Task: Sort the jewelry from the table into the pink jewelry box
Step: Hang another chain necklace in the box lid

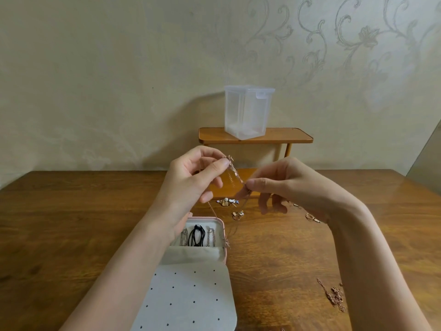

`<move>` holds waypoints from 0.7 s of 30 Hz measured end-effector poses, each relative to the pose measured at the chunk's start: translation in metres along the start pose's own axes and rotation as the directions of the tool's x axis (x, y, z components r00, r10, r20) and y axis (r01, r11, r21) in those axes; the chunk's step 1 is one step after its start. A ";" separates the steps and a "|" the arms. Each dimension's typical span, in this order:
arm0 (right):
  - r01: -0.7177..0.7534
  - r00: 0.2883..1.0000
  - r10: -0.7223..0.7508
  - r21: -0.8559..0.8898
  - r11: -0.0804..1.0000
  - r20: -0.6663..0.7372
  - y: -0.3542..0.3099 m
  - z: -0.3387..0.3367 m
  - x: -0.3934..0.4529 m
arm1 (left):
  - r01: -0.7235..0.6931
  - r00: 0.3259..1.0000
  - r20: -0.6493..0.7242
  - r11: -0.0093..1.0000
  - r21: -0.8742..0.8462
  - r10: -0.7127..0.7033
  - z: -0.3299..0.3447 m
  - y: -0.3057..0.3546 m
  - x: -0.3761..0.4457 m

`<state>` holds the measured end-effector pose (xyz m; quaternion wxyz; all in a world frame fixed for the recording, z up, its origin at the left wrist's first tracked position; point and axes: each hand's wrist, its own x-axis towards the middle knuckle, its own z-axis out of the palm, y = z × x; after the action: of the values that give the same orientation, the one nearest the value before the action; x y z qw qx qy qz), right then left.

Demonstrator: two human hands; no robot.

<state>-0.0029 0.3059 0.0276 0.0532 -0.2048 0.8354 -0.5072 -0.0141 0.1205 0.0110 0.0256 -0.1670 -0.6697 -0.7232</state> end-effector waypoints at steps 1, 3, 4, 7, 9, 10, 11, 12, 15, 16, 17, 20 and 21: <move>-0.004 1.000 0.004 -0.008 1.000 0.012 0.000 0.001 0.000 | -0.016 1.000 -0.009 1.000 0.024 0.016 0.001 -0.001 0.000; 0.007 0.999 -0.009 0.028 1.000 0.043 -0.001 0.003 0.001 | -0.028 1.000 0.006 0.999 0.029 0.028 0.003 0.000 -0.001; 0.019 0.998 -0.023 0.061 0.998 0.060 -0.002 0.005 0.001 | -0.027 0.999 0.018 0.999 0.018 0.026 0.005 0.000 -0.002; 0.029 0.999 -0.034 0.118 0.993 0.040 -0.005 0.009 0.005 | -0.043 0.998 0.038 0.998 0.036 0.042 0.006 0.001 -0.003; 0.041 0.999 -0.037 0.128 0.991 -0.030 -0.005 0.010 0.006 | -0.059 0.998 0.033 0.996 0.066 0.056 0.006 0.000 -0.002; 0.047 0.997 -0.039 0.130 0.990 -0.064 -0.005 0.010 0.006 | -0.062 0.998 0.026 0.996 0.062 0.060 0.006 0.000 -0.002; 0.050 0.995 -0.037 0.130 0.990 -0.094 -0.006 0.009 0.006 | -0.059 0.998 0.021 0.997 0.051 0.058 0.005 0.001 -0.002; 0.048 0.992 -0.033 0.127 0.991 -0.119 -0.006 0.008 0.005 | -0.051 0.999 0.020 0.998 0.036 0.050 0.005 0.001 -0.002; 0.041 0.986 -0.024 0.100 0.994 -0.167 -0.007 0.005 0.002 | -0.029 0.998 0.060 1.000 0.010 0.028 0.006 0.002 -0.003; 0.040 0.984 -0.023 0.093 0.995 -0.177 -0.007 0.005 0.002 | -0.037 0.997 0.070 0.999 0.027 0.035 0.006 0.002 -0.003; 0.036 0.983 -0.019 0.091 0.995 -0.181 -0.008 0.005 0.001 | -0.054 0.996 0.075 0.997 0.054 0.049 0.006 0.001 -0.003; 0.020 0.989 -0.007 0.083 0.996 -0.150 -0.009 0.007 0.001 | -0.082 0.995 0.063 0.989 0.125 0.074 0.006 0.001 -0.003; 0.014 0.993 -0.006 0.070 0.997 -0.119 -0.008 0.007 0.001 | -0.074 0.996 0.057 0.989 0.125 0.067 0.007 0.001 -0.003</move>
<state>0.0006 0.2964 0.0318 0.0081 -0.1763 0.8175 -0.5482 -0.0098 0.1265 0.0110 0.0440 -0.2077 -0.7085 -0.6730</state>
